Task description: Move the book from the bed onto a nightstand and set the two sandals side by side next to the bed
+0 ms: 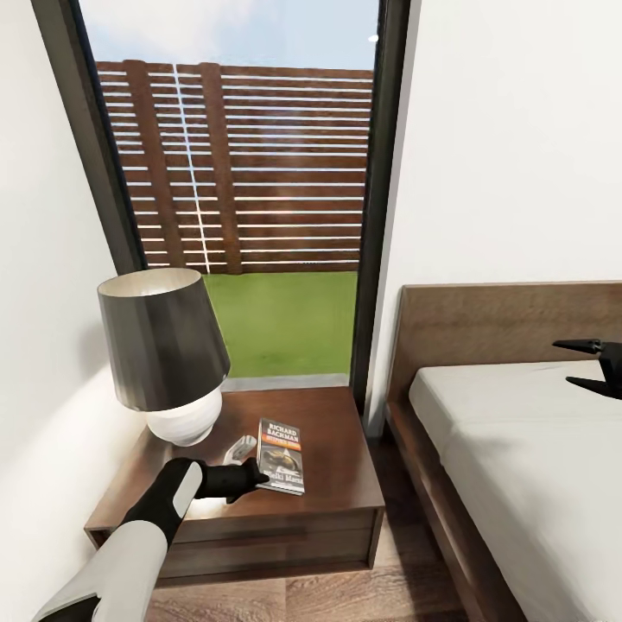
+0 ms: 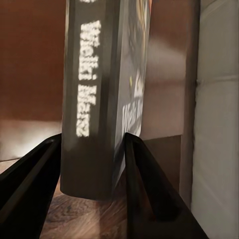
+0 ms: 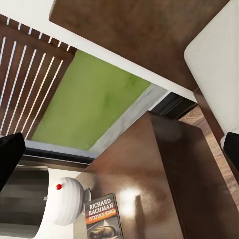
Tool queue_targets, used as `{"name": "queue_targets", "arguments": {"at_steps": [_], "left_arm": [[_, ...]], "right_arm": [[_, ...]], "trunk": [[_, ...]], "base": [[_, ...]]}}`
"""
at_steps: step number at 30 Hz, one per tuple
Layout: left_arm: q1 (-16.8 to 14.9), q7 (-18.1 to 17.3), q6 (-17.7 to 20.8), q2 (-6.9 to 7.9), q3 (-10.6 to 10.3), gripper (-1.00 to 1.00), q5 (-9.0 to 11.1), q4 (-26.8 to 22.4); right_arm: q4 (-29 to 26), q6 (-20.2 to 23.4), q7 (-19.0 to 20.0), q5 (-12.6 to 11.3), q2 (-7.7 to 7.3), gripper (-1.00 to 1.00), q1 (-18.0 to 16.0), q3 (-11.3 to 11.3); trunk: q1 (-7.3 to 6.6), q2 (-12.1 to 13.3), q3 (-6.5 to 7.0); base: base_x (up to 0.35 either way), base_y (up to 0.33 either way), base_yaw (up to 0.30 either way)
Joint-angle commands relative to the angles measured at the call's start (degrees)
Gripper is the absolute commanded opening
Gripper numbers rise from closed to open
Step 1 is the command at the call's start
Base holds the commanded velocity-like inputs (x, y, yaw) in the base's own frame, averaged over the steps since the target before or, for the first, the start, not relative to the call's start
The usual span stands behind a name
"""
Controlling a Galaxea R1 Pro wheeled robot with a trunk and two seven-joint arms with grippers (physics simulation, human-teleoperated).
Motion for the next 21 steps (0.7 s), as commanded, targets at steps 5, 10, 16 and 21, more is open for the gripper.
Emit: {"name": "queue_targets", "arguments": {"at_steps": [5, 10, 16, 21], "left_arm": [[-0.04, -0.04, 0.4, -0.07, 0.4, -1.0, 0.05, -0.06], [-0.04, -0.04, 0.4, -0.07, 0.4, -1.0, 0.05, -0.07], [-0.04, -0.04, 0.4, -0.07, 0.4, -1.0, 0.05, -0.06], [-0.04, -0.04, 0.4, -0.07, 0.4, -1.0, 0.08, -0.06]], "right_arm": [[0.08, 0.0, 0.56, 0.25, -0.12, 1.0, -0.11, 0.34], [0.08, 0.0, 0.56, 0.25, -0.13, 1.0, -0.11, 0.34], [0.08, 0.0, 0.56, 0.25, -0.13, 1.0, -0.11, 0.34], [0.08, 0.0, 0.56, 0.25, -0.08, 1.0, -0.11, 0.34]], "trunk": [[-0.01, -0.03, -0.06], [-0.01, -0.03, -0.06], [-0.01, -0.03, -0.06], [-0.01, -0.03, -0.06]], "base": [[0.0, 0.0, 0.0], [0.0, 0.0, 0.0], [0.0, 0.0, 0.0], [0.0, 0.0, 0.0]]}}
